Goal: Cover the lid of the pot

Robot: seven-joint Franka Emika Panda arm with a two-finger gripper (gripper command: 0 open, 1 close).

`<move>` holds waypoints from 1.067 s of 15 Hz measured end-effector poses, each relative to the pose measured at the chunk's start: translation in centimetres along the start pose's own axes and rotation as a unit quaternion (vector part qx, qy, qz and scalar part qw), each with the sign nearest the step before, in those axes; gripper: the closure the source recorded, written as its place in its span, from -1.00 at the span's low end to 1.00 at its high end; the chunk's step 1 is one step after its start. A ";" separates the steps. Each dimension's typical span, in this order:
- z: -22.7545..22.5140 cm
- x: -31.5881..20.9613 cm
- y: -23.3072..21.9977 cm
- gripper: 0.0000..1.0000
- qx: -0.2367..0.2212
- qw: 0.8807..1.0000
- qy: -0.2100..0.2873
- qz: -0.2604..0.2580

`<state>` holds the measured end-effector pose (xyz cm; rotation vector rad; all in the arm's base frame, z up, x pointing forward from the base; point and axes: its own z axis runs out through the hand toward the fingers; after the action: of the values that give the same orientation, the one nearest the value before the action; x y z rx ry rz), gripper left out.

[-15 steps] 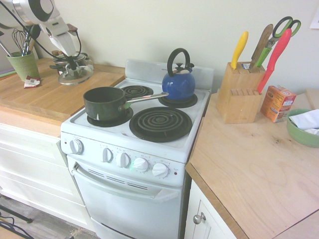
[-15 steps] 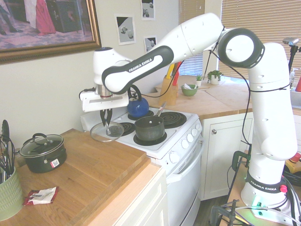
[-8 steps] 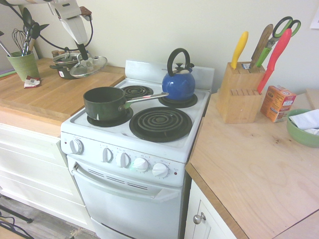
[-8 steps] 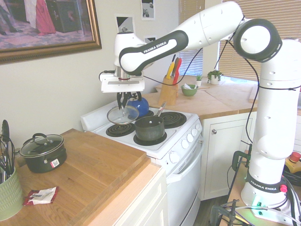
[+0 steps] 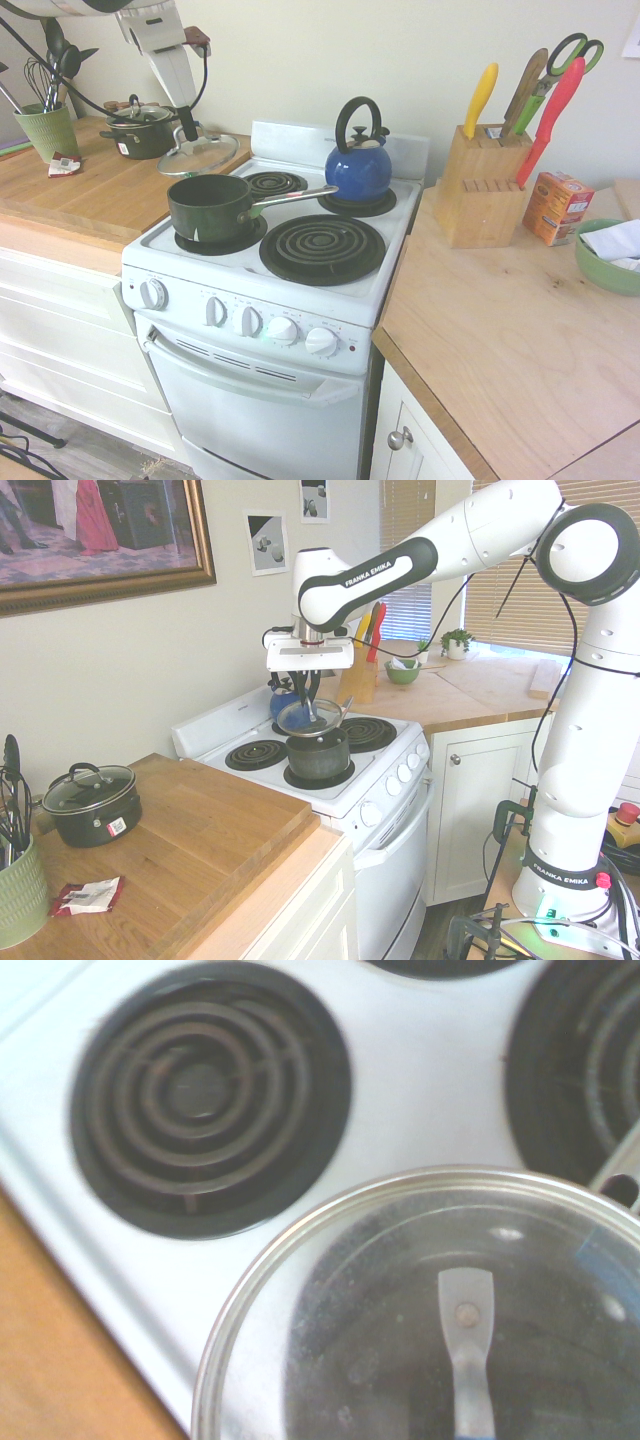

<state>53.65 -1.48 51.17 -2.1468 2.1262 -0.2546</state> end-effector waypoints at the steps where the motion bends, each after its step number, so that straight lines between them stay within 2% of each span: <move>1: 0.8 0.1 -0.2 1.00 -0.003 1.000 0.000 0.001; 5: 3.6 0.4 -0.8 1.00 -0.018 1.000 0.000 0.003; 16: 4.6 2.1 0.6 1.00 -0.034 0.999 -0.002 -0.001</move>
<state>53.92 -3.81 46.64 -2.1848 2.1600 -0.1813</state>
